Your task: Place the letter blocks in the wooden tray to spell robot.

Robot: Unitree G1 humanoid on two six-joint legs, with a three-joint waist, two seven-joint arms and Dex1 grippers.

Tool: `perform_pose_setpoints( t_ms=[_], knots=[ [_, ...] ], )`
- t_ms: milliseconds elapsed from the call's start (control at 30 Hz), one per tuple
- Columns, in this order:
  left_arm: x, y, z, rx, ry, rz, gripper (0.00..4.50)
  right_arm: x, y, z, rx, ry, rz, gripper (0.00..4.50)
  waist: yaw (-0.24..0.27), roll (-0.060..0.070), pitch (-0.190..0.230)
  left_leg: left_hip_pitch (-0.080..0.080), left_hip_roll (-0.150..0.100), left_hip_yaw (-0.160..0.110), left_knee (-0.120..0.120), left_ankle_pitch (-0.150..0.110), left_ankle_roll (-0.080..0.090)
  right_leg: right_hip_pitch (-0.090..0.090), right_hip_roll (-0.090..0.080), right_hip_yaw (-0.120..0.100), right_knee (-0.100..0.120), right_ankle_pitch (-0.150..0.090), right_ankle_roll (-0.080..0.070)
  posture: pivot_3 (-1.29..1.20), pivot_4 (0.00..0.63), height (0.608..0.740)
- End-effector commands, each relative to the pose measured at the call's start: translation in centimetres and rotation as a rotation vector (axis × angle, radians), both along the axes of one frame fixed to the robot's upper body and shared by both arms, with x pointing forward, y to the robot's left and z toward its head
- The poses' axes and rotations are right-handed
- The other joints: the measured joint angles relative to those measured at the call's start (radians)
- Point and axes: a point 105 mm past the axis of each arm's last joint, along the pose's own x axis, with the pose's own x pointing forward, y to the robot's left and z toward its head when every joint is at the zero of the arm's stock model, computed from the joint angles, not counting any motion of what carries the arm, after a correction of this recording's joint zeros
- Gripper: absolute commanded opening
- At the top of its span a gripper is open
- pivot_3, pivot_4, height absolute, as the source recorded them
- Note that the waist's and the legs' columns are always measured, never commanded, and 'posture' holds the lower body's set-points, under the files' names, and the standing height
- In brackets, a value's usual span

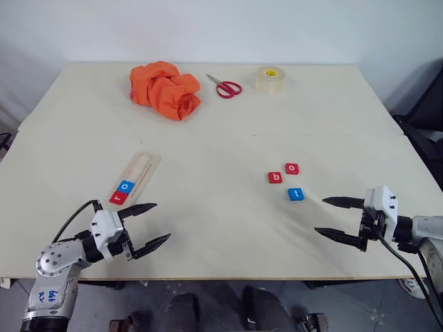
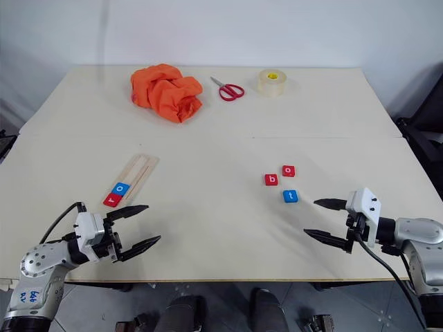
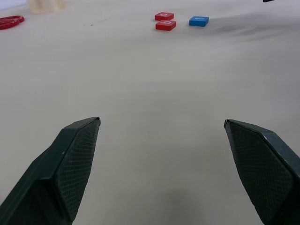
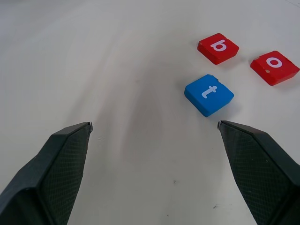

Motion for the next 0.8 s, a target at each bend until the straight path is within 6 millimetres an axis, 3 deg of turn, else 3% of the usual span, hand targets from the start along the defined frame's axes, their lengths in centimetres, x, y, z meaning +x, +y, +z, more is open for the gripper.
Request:
perform_pose_setpoints(
  t_ms=[33,233,367,633,800],
  knots=[
    [0.6,0.0,1.0,-0.025,-0.044,0.026,4.50,0.2,-0.5,1.7,0.001,-0.065,-0.014,4.49,0.000,0.000,0.000,0.000,0.000,0.000,0.000,0.000,0.000,0.000,0.000,0.000,0.000,0.000,0.000,0.00,0.150,0.740],
    [1.1,0.4,1.3,-0.083,0.026,0.101,4.50,0.9,0.1,2.1,0.012,-0.076,0.000,4.49,-0.002,0.000,0.000,0.000,0.000,0.000,0.000,0.000,0.000,0.000,0.000,0.001,0.000,0.000,0.000,0.00,0.150,0.740],
    [0.9,2.1,1.4,-0.056,0.038,0.238,4.50,1.5,0.8,2.6,0.016,-0.084,0.032,4.49,-0.003,0.000,0.000,0.000,0.001,0.001,0.000,0.000,0.000,0.000,0.001,0.001,0.000,0.000,0.000,0.00,0.150,0.740],
    [-3.1,7.9,3.0,-0.039,0.056,0.473,4.50,3.5,2.5,3.8,0.024,-0.109,0.135,4.49,-0.008,0.000,0.000,0.001,0.008,0.003,0.001,-0.002,-0.004,-0.002,0.008,0.004,0.000,-0.001,-0.002,0.00,0.150,0.740],
    [-4.8,9.1,3.3,-0.014,0.065,0.539,4.50,4.5,3.6,4.2,0.028,-0.117,0.187,4.49,-0.003,0.000,0.000,0.001,0.009,0.003,0.001,-0.004,-0.006,-0.002,0.010,0.004,0.001,-0.005,-0.009,0.00,0.150,0.740]
  ],
)
